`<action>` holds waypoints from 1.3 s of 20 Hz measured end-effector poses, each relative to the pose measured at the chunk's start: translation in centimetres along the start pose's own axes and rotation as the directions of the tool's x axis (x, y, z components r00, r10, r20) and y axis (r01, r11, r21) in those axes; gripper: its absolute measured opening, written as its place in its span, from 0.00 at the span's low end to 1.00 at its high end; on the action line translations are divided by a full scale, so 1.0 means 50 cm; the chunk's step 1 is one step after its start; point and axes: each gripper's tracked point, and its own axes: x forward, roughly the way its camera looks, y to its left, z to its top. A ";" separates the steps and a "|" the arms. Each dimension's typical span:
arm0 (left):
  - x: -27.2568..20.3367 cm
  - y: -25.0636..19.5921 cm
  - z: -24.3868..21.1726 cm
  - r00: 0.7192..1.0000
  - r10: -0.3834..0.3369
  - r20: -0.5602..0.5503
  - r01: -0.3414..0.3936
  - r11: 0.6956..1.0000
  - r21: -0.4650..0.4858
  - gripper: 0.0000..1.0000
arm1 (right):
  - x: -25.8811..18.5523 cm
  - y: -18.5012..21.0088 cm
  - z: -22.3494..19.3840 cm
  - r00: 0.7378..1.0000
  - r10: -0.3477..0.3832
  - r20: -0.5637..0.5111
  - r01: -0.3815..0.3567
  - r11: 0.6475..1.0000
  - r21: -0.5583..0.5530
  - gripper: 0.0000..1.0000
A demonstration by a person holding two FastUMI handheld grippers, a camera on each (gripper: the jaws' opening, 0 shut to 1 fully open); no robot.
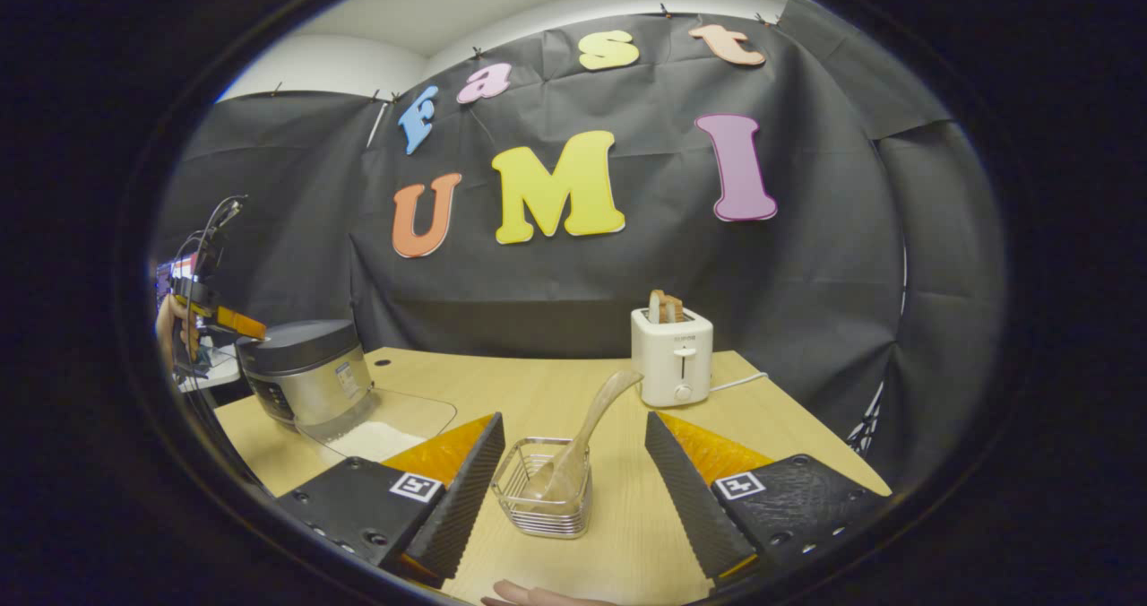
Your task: Close the left gripper, press the button to open the rice cooker; take a wooden spoon from the chopstick holder with the right hand, scoop a spoonful of rice and pour it into the rice cooker, then put the wooden spoon back into the chopstick holder.
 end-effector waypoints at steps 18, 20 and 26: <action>-0.039 -0.070 0.131 0.951 -0.048 0.305 0.040 0.999 0.033 0.63 | -0.021 0.013 0.020 1.000 -0.003 0.028 0.003 1.000 -0.014 0.94; -0.062 -0.062 0.153 0.937 -0.001 0.350 -0.017 0.999 0.048 1.00 | -0.027 0.009 0.022 0.999 -0.012 0.031 0.013 1.000 -0.016 0.92; -0.111 -0.053 0.174 0.904 0.040 0.427 -0.053 0.998 0.019 1.00 | -0.043 -0.007 0.025 0.999 -0.036 0.037 0.037 0.999 -0.019 0.94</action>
